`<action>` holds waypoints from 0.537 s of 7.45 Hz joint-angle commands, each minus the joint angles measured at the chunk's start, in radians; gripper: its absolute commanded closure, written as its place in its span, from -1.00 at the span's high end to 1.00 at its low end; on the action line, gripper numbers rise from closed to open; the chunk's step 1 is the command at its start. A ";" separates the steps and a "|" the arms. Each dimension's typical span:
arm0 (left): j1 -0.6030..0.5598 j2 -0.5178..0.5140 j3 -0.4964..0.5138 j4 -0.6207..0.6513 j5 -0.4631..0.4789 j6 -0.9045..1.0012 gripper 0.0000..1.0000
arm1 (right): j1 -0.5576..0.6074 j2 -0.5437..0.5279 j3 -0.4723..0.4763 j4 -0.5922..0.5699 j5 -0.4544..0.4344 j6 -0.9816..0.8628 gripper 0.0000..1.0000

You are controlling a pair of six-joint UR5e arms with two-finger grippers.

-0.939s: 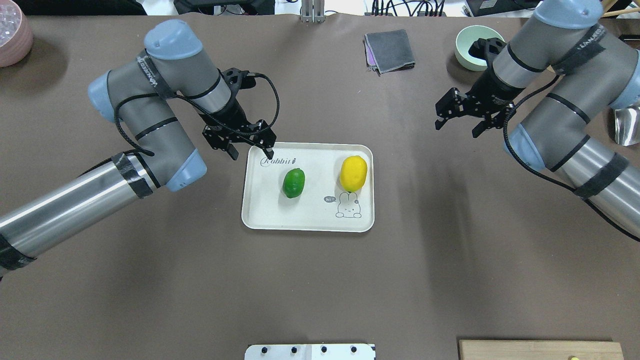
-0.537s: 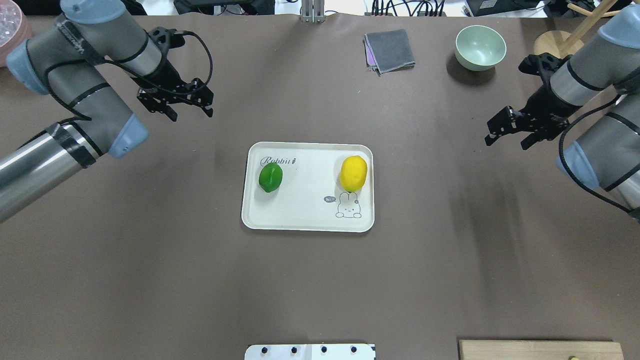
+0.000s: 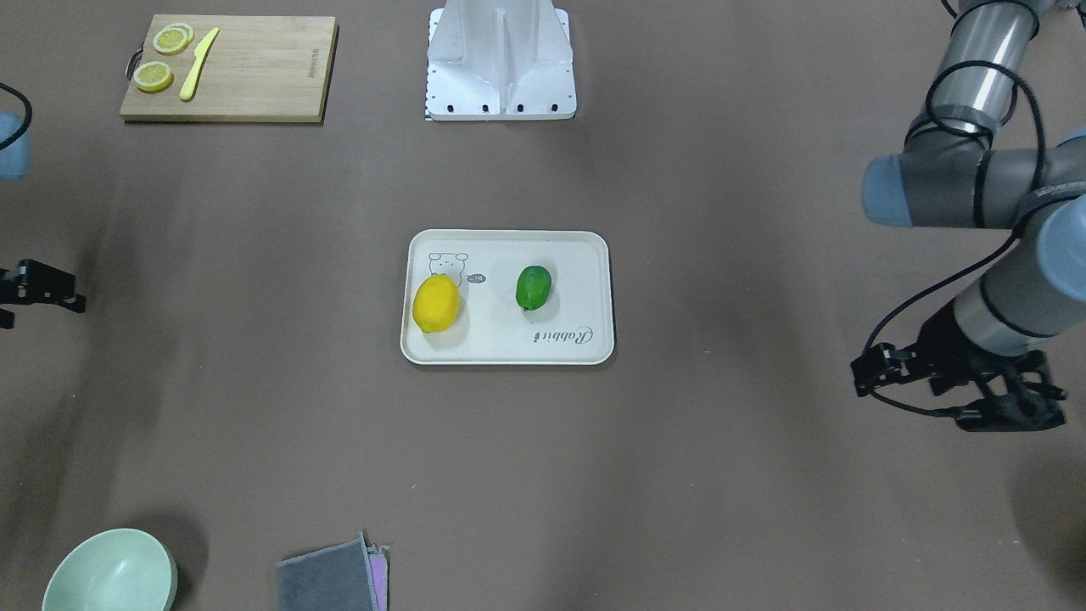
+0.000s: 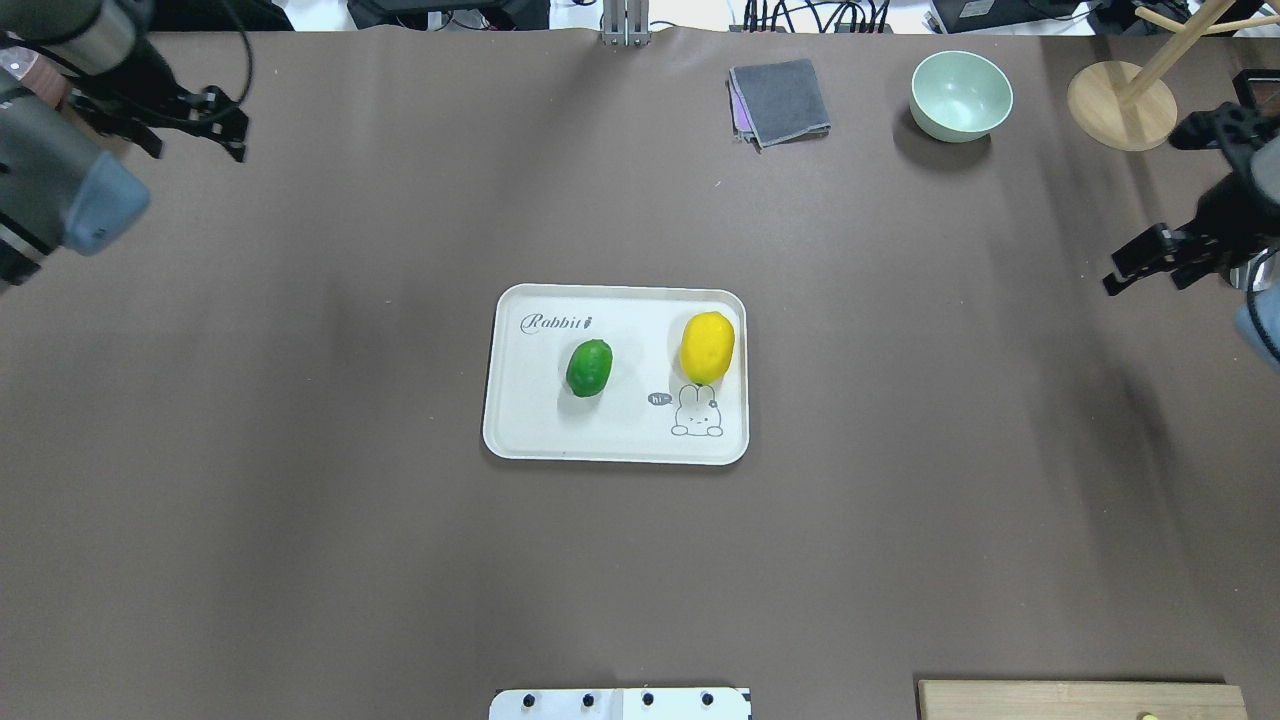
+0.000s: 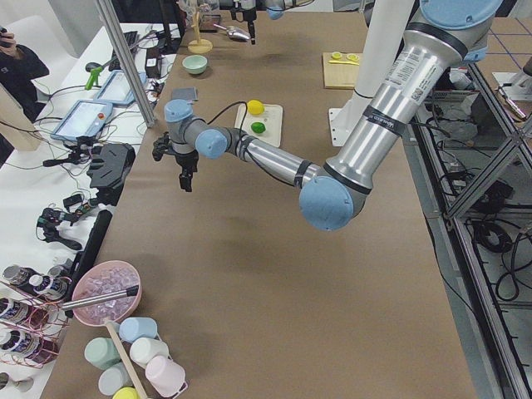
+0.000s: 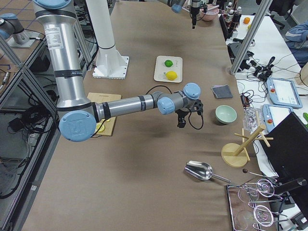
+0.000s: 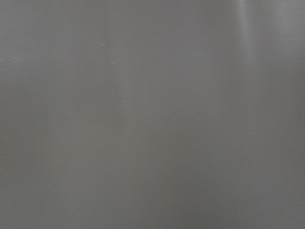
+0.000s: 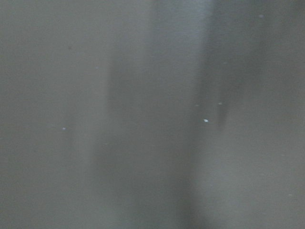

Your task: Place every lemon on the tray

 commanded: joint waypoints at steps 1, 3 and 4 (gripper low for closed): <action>-0.077 0.193 -0.130 0.084 0.080 0.245 0.97 | 0.155 -0.015 0.033 -0.225 -0.015 -0.193 0.98; -0.144 0.305 -0.145 0.065 0.060 0.337 0.97 | 0.248 -0.036 0.057 -0.329 -0.015 -0.261 0.92; -0.188 0.335 -0.139 0.063 0.008 0.338 0.97 | 0.302 -0.064 0.070 -0.331 -0.017 -0.299 0.83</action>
